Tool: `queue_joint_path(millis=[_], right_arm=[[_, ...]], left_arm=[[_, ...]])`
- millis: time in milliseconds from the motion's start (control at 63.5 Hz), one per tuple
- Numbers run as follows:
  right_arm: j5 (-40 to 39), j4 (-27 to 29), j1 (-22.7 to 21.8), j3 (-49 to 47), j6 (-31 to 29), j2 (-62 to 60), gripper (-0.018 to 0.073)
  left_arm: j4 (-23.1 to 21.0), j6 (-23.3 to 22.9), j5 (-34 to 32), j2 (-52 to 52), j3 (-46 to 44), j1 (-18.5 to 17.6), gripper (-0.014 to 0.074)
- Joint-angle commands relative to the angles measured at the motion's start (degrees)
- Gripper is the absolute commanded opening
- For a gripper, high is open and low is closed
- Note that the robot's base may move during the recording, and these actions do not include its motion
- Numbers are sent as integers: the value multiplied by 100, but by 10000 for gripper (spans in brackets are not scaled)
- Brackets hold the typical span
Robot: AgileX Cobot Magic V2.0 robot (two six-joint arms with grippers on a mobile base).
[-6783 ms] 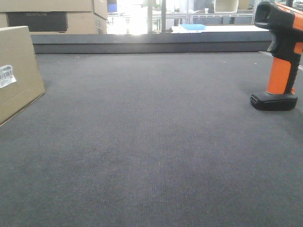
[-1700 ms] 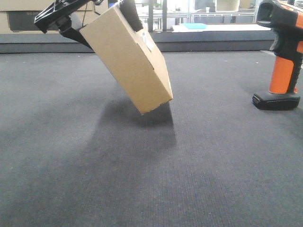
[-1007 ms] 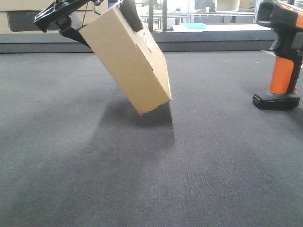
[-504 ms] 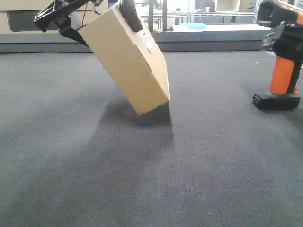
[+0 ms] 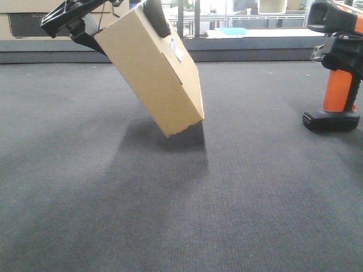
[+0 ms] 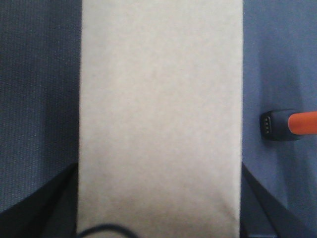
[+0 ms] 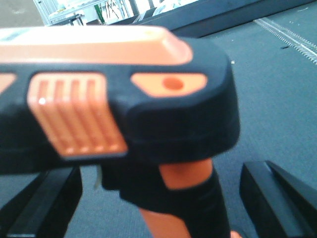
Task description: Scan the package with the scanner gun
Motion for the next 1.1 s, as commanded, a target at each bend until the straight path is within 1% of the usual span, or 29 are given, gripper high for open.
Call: queue_joint_path(millis=[0, 913, 976, 1070, 1086], right_arm=[[-198, 46, -8, -102, -9, 3, 560], [-14, 106, -8, -225, -9, 26, 557], [-14, 106, -8, -225, -9, 26, 533], [8, 106, -8, -225, -9, 26, 408], [20, 106, -8, -225, -9, 26, 372]], left_arm=[[7, 8, -136, -20, -22, -31, -111], [7, 8, -136, -20, -22, -31, -111], [7, 8, -136, -20, -22, -31, -111], [7, 8, -136, -20, -22, -31, -111], [7, 8, -136, -20, -22, -31, -111]])
